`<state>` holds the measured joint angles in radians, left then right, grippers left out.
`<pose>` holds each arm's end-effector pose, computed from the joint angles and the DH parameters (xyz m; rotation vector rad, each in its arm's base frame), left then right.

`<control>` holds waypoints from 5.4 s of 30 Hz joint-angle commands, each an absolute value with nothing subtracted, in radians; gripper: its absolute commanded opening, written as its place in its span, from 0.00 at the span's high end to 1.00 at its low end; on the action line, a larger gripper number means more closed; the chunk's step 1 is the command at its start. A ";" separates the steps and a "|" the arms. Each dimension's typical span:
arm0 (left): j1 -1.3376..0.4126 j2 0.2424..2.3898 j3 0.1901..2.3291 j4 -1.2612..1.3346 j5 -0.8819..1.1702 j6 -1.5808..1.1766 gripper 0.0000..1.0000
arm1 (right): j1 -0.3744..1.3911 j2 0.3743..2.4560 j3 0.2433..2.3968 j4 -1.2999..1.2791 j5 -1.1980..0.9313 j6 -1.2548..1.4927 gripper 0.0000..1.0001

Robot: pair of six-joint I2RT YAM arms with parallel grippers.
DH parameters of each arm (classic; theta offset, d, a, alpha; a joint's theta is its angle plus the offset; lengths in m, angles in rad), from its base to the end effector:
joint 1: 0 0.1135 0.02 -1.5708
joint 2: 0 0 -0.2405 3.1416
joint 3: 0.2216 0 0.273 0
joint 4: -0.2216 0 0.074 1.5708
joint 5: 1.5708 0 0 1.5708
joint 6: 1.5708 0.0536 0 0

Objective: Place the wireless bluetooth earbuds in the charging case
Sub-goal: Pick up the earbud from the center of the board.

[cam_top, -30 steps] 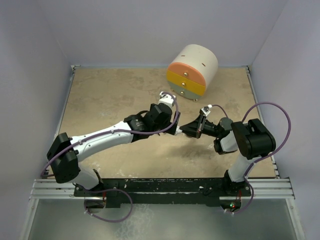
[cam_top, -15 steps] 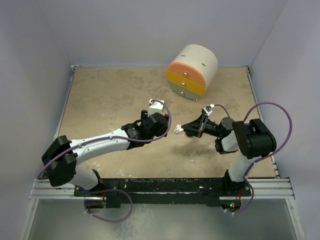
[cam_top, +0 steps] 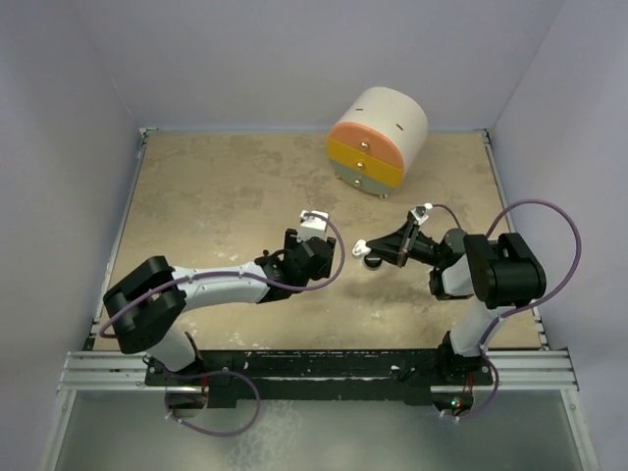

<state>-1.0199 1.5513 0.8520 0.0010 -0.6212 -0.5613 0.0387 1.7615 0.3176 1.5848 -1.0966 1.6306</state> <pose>0.2086 -0.2800 0.1528 0.1718 2.1220 -0.2223 0.2543 0.0576 0.1069 0.3516 1.9013 1.9984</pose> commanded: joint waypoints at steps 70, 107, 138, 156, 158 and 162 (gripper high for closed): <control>-0.949 1.725 0.792 0.217 -0.506 -0.645 0.39 | -0.040 1.739 0.300 2.373 -1.175 1.602 1.00; -0.952 1.767 0.758 0.390 -0.382 -0.555 0.45 | -0.046 1.749 0.299 2.373 -1.181 1.597 1.00; -0.958 1.716 0.748 0.340 -0.222 -0.630 0.47 | -0.051 1.749 0.301 2.374 -1.187 1.597 1.00; -0.947 1.801 0.841 0.274 -0.318 -0.600 0.46 | -0.058 1.739 0.304 2.373 -1.196 1.605 1.00; -0.945 1.809 0.854 0.255 -0.331 -0.598 0.46 | -0.058 1.740 0.306 2.373 -1.197 1.606 1.00; -0.938 1.816 0.863 0.231 -0.351 -0.597 0.46 | -0.060 1.744 0.307 2.373 -1.198 1.604 1.00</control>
